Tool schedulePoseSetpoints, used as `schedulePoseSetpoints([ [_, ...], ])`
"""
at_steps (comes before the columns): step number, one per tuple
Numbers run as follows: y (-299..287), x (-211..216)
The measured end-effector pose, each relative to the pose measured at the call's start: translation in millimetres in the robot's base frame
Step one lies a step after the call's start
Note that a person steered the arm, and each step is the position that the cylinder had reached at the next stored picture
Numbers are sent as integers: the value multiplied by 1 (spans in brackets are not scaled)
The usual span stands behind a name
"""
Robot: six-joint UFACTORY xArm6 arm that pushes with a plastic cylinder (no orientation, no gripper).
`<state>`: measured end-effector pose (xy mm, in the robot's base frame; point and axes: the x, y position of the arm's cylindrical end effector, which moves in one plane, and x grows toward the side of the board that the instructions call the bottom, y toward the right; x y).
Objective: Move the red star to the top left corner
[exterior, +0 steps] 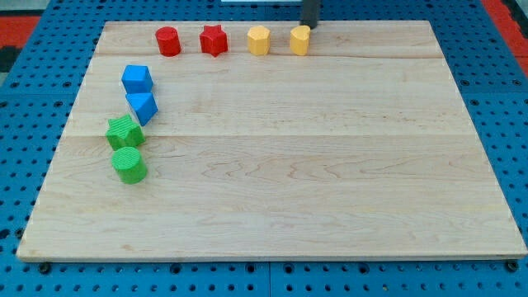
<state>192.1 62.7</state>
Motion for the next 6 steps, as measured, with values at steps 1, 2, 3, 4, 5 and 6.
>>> schedulePoseSetpoints([
  [1, 26, 61],
  [2, 10, 49],
  [3, -14, 19],
  [4, -31, 73],
  [5, 4, 104],
  [6, 83, 141],
])
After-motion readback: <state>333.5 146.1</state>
